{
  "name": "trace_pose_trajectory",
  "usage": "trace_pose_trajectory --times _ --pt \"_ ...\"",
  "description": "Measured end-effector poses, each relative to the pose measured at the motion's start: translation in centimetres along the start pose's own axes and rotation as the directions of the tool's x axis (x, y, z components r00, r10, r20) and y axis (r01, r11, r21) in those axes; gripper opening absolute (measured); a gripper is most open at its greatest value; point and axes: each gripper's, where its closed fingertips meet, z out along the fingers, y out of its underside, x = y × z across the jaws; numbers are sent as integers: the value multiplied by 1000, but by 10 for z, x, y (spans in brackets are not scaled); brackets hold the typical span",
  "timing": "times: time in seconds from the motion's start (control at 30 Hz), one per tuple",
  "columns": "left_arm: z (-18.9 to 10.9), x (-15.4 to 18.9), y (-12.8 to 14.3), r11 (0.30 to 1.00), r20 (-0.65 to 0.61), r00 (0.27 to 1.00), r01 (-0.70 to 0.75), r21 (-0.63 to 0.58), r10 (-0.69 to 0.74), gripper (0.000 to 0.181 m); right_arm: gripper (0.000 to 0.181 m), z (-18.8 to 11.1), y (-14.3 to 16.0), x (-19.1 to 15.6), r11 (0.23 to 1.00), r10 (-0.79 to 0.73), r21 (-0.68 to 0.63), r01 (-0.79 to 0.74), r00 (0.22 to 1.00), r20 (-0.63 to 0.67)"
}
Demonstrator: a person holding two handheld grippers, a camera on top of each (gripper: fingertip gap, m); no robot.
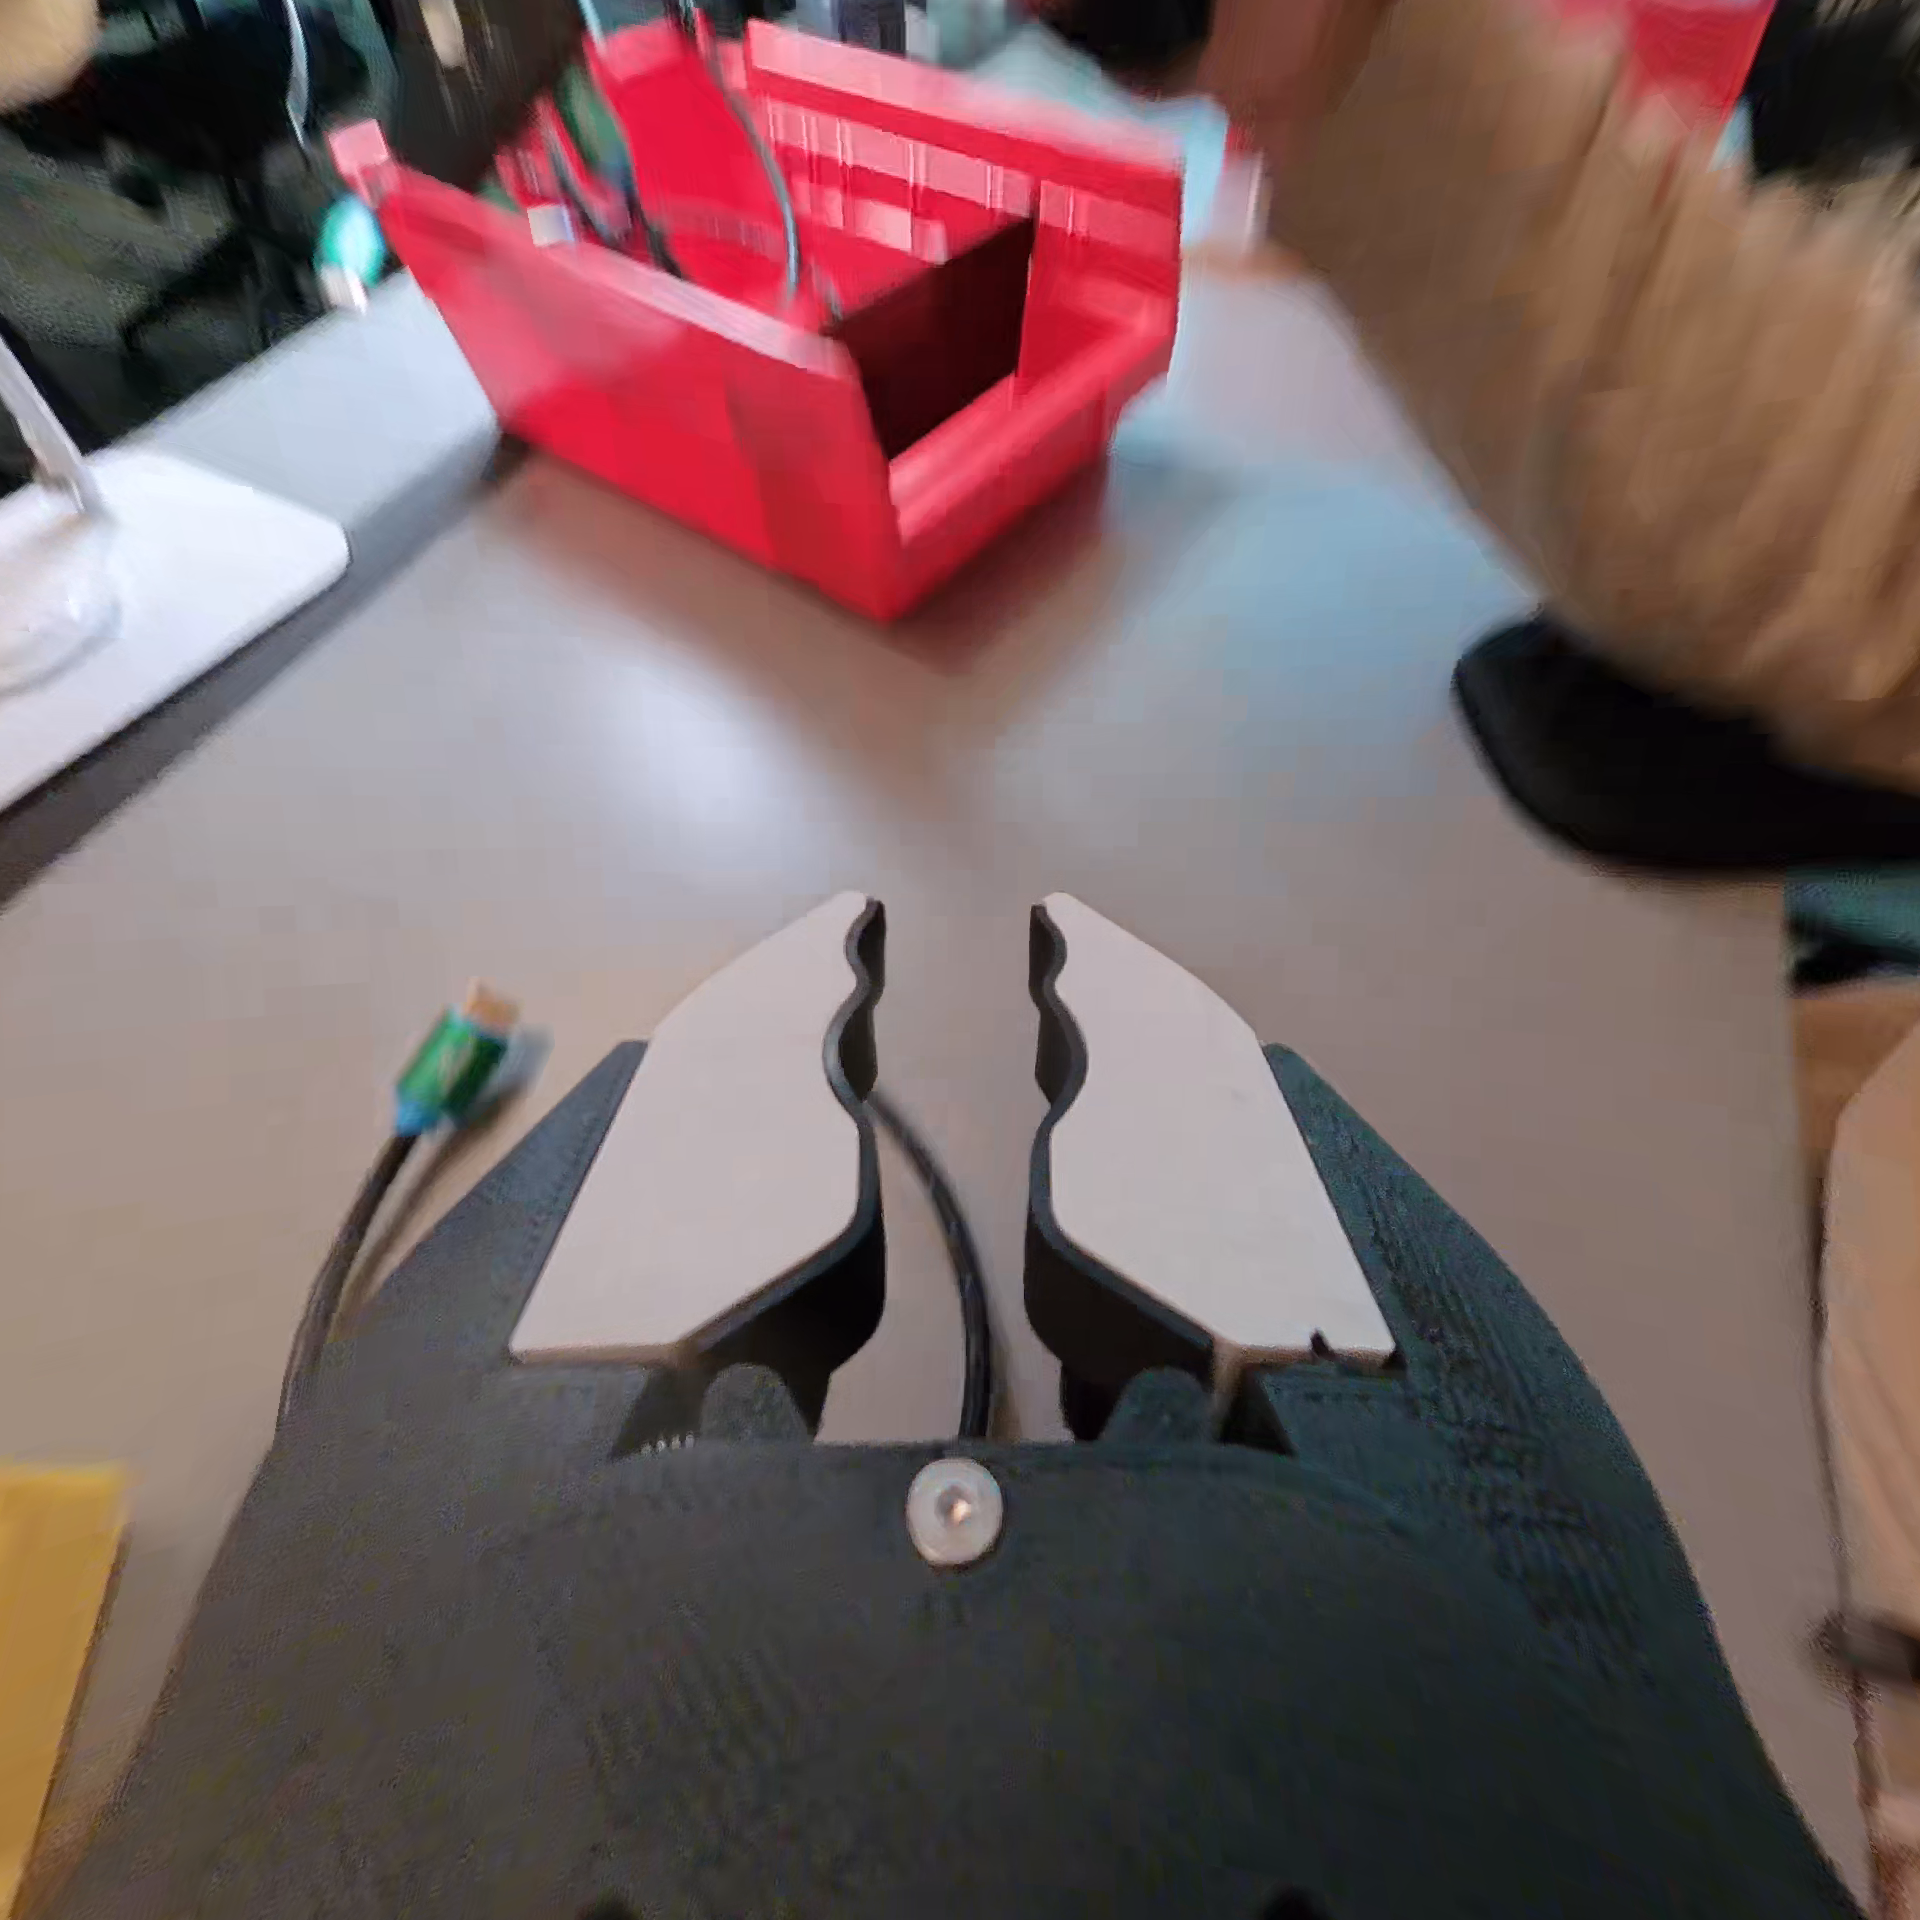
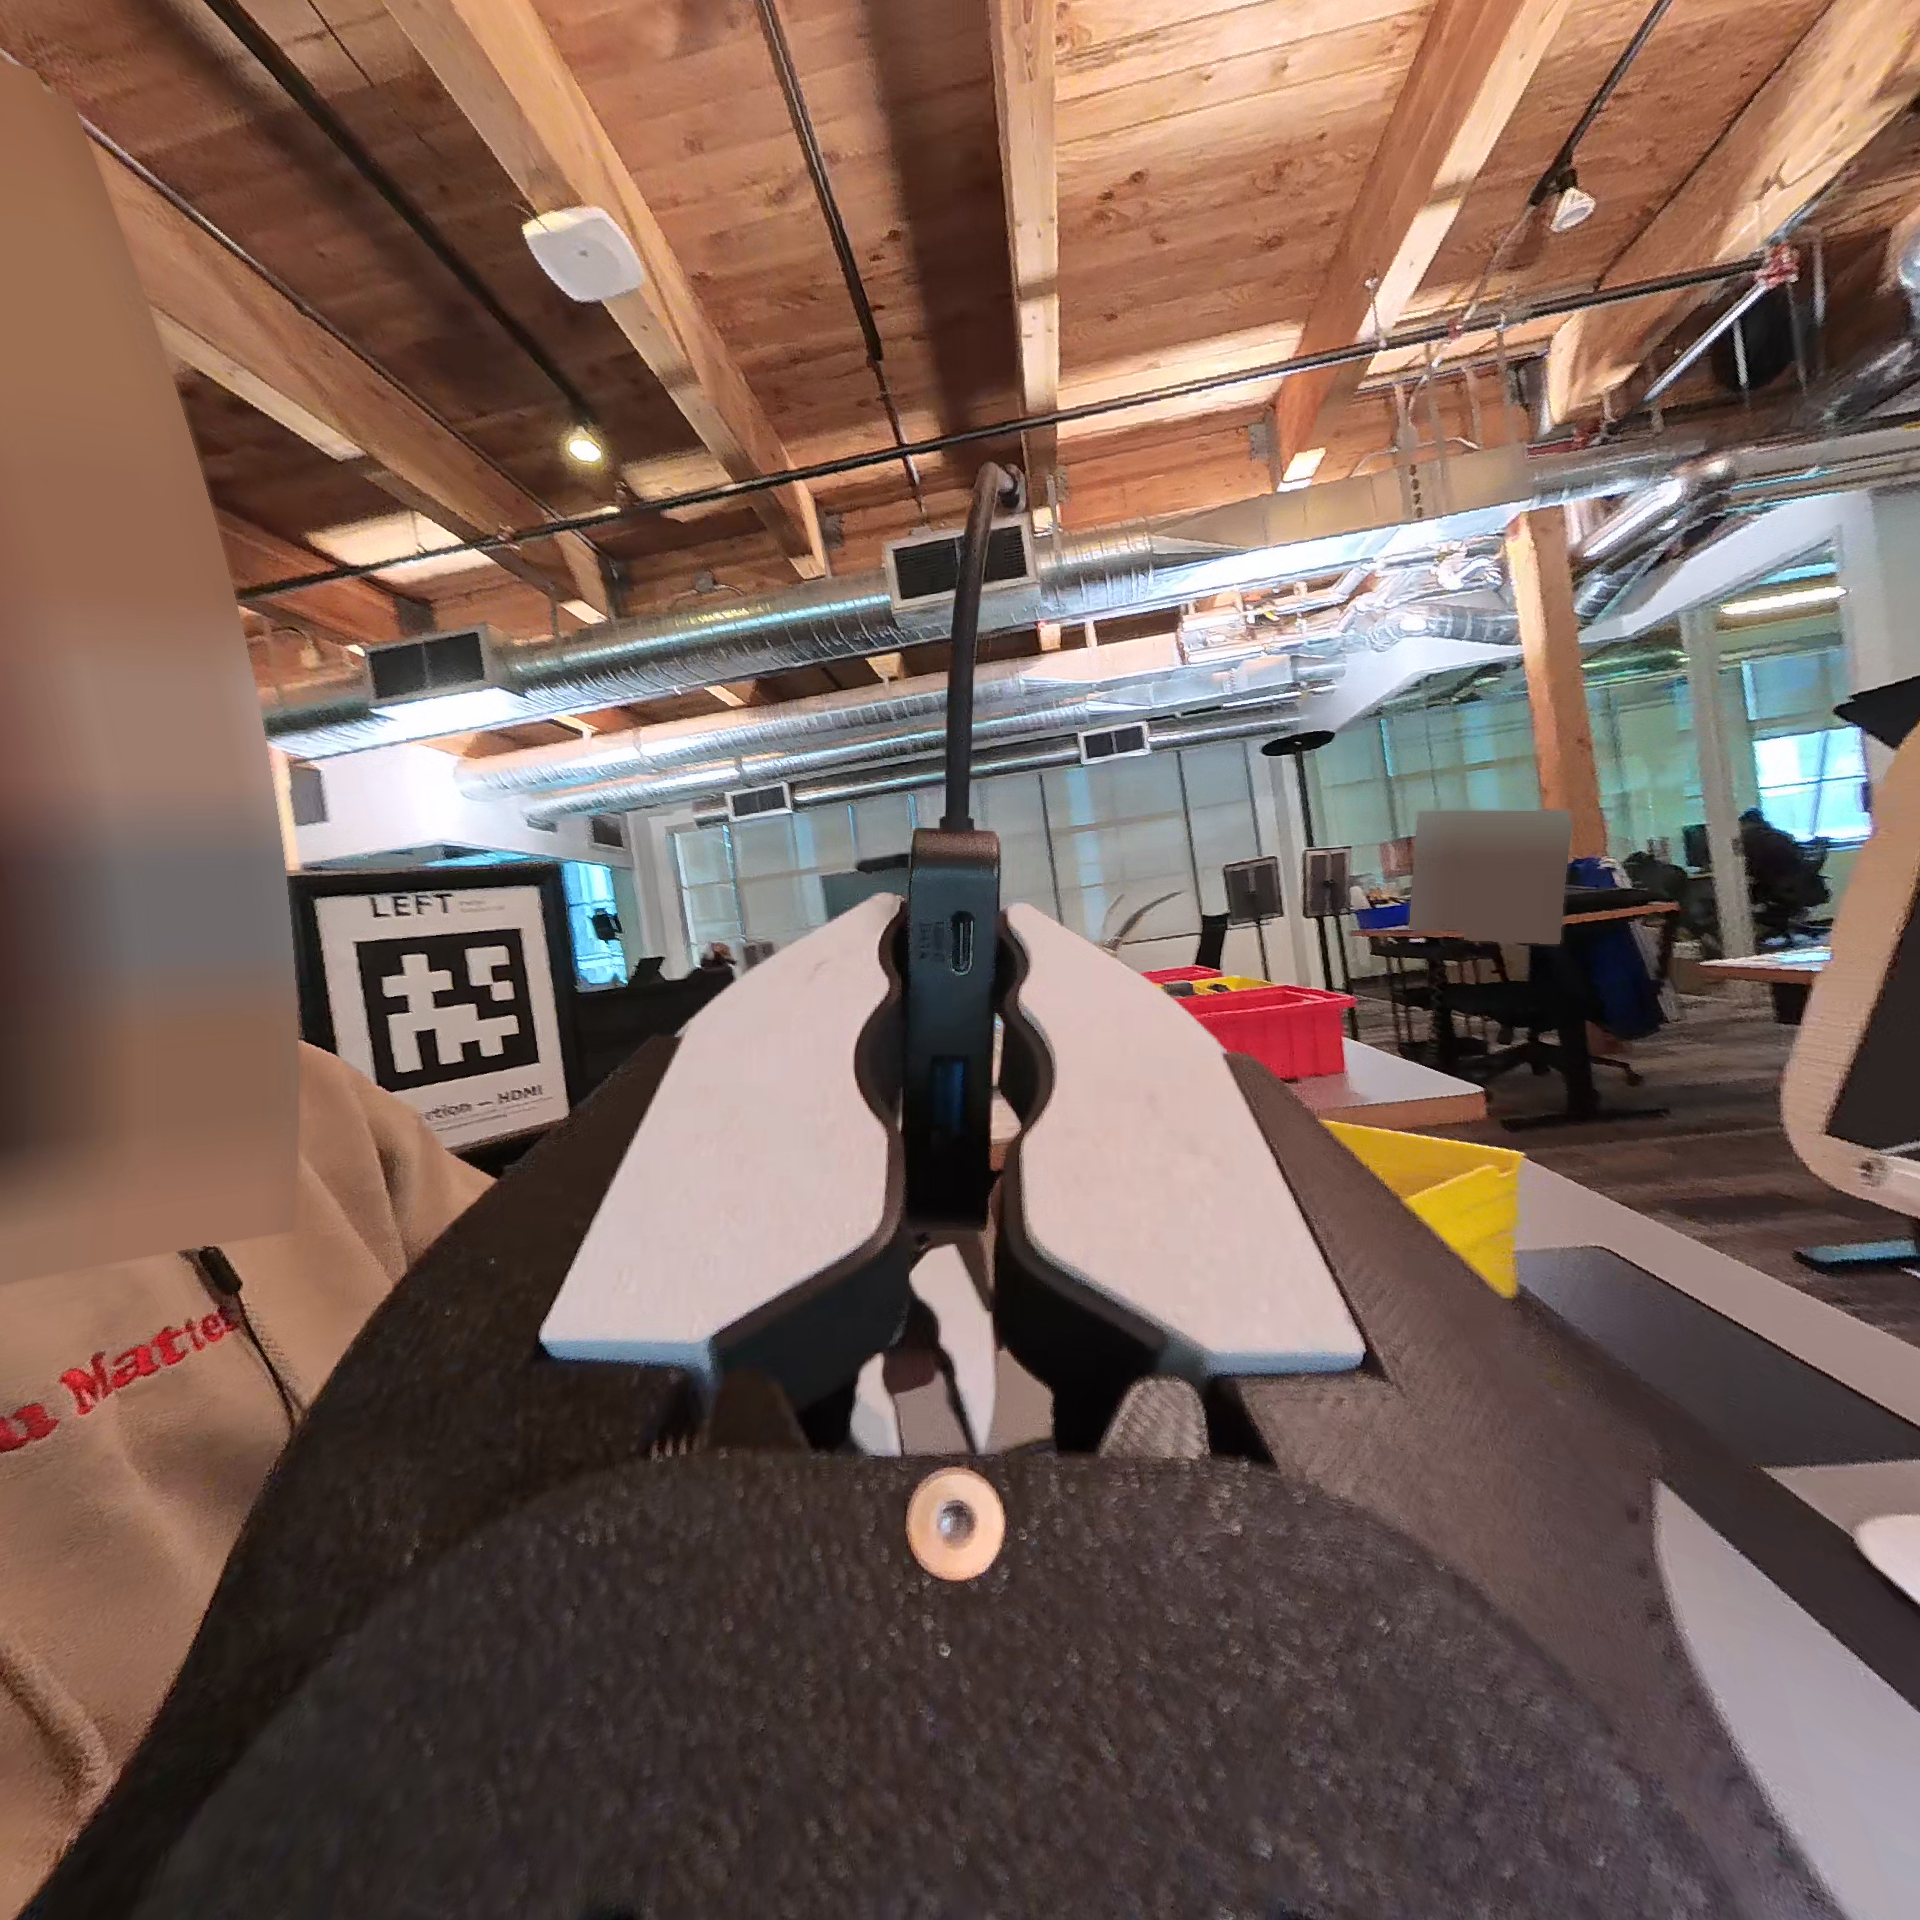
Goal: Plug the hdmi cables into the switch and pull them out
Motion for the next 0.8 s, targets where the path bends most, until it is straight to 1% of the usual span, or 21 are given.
trace_pose_trajectory --times 0.1,0.2,0.23,0.3,0.33,0.37,0.4,0.43,0.5,0.63,0.7,0.8 --pt "4 5 -69 979 -80 995 67 190 -53 28 13 11 8 -3 999 39 35 -41 997 59" --pt "5 11 -132 947 -142 990 57 315 -12 30 13 25 18 -8 995 54 83 -64 991 123" --pt "5 12 -147 941 -144 989 34 336 15 31 13 30 22 -10 992 62 97 -77 988 143" --pt "8 10 -165 938 -133 989 -10 347 60 31 13 36 30 -10 991 70 100 -86 986 153" --pt "9 10 -169 936 -133 988 -23 350 74 31 13 38 34 -10 992 70 91 -85 985 156" --pt "9 10 -170 933 -141 986 -31 359 87 26 13 40 39 -9 994 73 75 -86 985 154" --pt "7 11 -169 929 -152 983 -40 368 102 16 13 42 44 -7 995 74 57 -83 987 142" --pt "7 8 -166 927 -146 984 -45 372 106 16 13 42 48 -4 996 68 46 -74 989 132" --pt "8 2 -155 940 -154 984 -35 339 93 15 13 44 61 0 999 51 -22 -49 994 101" --pt "3 -7 -141 951 -264 965 74 301 8 14 14 45 85 8 982 -17 -190 22 999 29" --pt "4 -10 -136 954 -285 959 92 286 -7 14 16 46 96 13 961 -71 -269 66 997 -8" --pt "6 -12 -133 956 -299 954 109 273 -24 14 14 47 99 12 950 -62 -307 56 998 -10"
